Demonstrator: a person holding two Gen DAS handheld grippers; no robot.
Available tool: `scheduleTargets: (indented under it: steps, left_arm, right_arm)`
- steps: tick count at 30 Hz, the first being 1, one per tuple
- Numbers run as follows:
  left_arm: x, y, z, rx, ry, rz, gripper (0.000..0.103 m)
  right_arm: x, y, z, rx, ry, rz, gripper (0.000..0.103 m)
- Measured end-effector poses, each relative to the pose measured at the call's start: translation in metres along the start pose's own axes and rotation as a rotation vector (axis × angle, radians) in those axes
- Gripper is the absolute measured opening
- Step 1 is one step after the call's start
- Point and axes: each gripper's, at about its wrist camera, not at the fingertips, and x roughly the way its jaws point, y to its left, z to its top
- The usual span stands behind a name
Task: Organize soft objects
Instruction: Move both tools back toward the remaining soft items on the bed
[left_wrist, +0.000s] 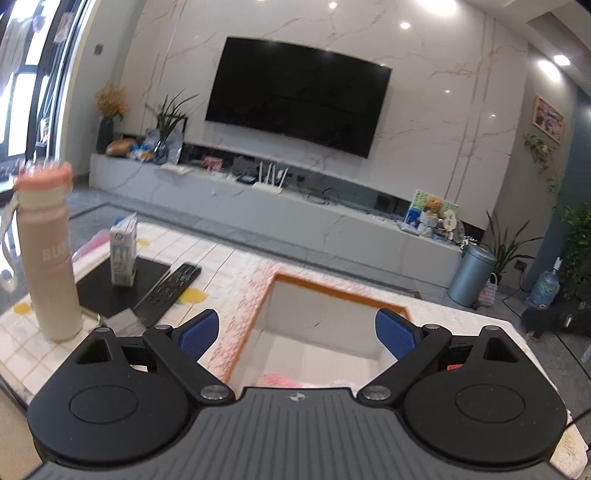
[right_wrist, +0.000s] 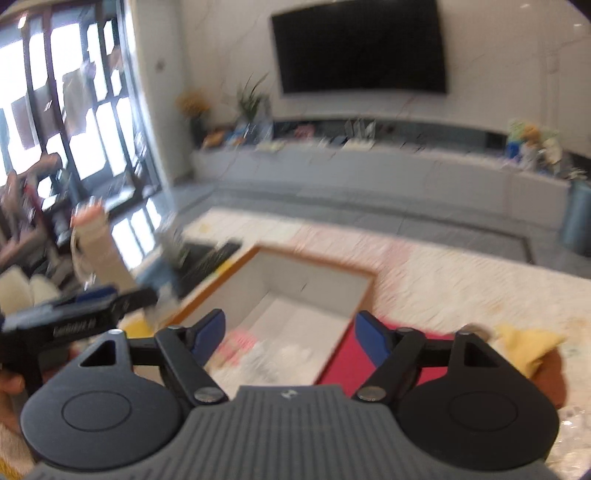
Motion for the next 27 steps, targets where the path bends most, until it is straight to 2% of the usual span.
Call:
scheduleTargets:
  steps: [5, 7, 10, 13, 17, 21, 27]
  left_arm:
    - [-0.012, -0.034, 0.006, 0.084, -0.018, -0.043, 0.103]
    - [-0.008, -0.048, 0.006, 0.113, 0.006, -0.055, 0.103]
    - [0.002, -0.068, 0.003, 0.136, 0.062, -0.097, 0.103]
    - [0.013, -0.088, -0.002, 0.159, 0.110, -0.122, 0.103]
    - [0.027, -0.116, -0.011, 0.209, 0.158, -0.149, 0.103]
    - [0.038, -0.139, -0.022, 0.233, 0.210, -0.172, 0.103]
    - [0.050, -0.177, -0.031, 0.286, 0.250, -0.207, 0.103]
  right_arm:
    - [-0.055, -0.040, 0.005, 0.034, -0.110, -0.119, 0.078]
    - [-0.071, -0.057, 0.002, 0.034, -0.111, -0.173, 0.086]
    - [-0.091, -0.078, -0.011, 0.044, -0.120, -0.242, 0.087]
    - [-0.103, -0.105, -0.028, 0.111, -0.131, -0.267, 0.087]
    - [-0.103, -0.138, -0.050, 0.200, -0.125, -0.289, 0.087]
    - [-0.084, -0.162, -0.068, 0.247, -0.082, -0.327, 0.087]
    - [-0.063, -0.190, -0.091, 0.306, -0.060, -0.313, 0.086]
